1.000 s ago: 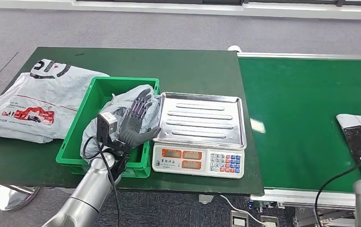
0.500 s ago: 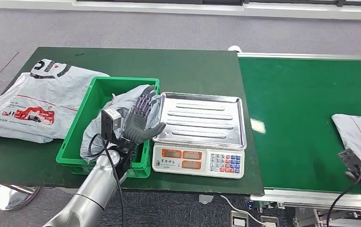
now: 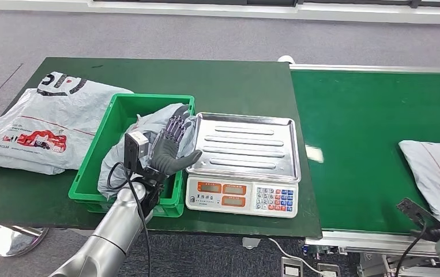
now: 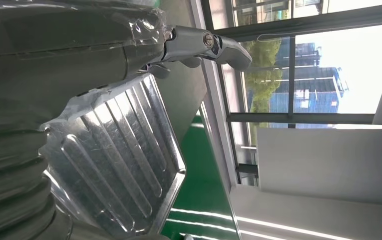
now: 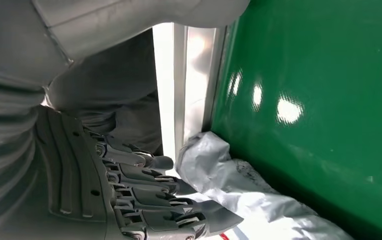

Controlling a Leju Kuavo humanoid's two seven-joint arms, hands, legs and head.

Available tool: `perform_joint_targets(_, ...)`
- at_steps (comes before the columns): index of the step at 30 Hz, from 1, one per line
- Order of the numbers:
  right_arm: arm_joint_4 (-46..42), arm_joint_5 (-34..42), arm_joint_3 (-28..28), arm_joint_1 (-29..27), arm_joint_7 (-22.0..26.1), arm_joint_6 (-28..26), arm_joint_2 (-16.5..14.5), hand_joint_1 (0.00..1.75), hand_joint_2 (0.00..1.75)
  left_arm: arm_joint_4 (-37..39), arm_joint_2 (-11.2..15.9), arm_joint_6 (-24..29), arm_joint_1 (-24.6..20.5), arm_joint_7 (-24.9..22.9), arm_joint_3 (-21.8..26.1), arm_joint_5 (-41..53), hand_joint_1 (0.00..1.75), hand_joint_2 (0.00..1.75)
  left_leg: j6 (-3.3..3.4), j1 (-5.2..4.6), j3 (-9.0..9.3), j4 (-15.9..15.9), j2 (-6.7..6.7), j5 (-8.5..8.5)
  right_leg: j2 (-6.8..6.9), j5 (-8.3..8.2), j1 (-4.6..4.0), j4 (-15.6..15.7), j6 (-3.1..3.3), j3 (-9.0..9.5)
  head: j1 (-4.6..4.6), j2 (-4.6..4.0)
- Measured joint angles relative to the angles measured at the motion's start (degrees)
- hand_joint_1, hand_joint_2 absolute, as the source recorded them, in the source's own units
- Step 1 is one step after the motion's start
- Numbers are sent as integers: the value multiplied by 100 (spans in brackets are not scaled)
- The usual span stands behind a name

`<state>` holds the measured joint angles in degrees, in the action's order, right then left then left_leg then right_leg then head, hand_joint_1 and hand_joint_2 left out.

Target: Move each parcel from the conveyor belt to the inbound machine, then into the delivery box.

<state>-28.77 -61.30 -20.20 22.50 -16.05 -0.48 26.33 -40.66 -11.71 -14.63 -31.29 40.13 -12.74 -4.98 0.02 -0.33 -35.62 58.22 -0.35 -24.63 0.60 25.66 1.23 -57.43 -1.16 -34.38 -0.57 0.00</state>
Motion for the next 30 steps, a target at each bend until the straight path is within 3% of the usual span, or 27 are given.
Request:
perform_joint_targets(6,-179,324,37,311,1239,-1587,-108,0,175,-18,53,51,38,0,0,-80,0,175,0,-5,1,-1,13,2,-13,-2,5,-7,0,-4,-1,0)
perform_joint_targets(13,-639,613,37,483,1495,-1779,-243,0,175,-47,107,84,60,0,0,-114,0,175,1,-4,-1,-1,-20,8,19,0,3,-7,0,5,-1,0)
perform_joint_targets(18,-1205,1586,37,444,2459,-2367,-334,0,175,-47,125,56,63,0,0,-132,0,175,1,-5,-2,-1,-13,7,11,0,5,-6,0,-2,0,0)
perform_joint_targets(22,-1993,2292,37,328,2912,-2834,-389,0,175,-35,126,-44,63,0,0,-162,0,175,2,-5,-3,-1,-17,7,16,1,5,-5,-1,-1,0,0)
perform_joint_targets(25,-2393,2024,52,292,2502,-2603,-418,0,175,-28,128,-92,64,0,0,-198,0,175,1,-4,-3,-1,-11,7,12,1,4,-5,-1,-1,-1,0)
perform_joint_targets(28,-2278,954,251,441,1331,-1541,-393,0,175,-20,143,-135,64,0,0,-216,0,175,2,-5,-2,-1,-3,7,6,0,5,-5,-1,-3,0,0)
perform_joint_targets(30,-1894,354,468,635,798,-938,-358,0,175,6,146,-181,57,0,0,-201,0,175,4,-5,-1,-1,-2,9,4,-2,5,-4,-4,-3,-1,0)
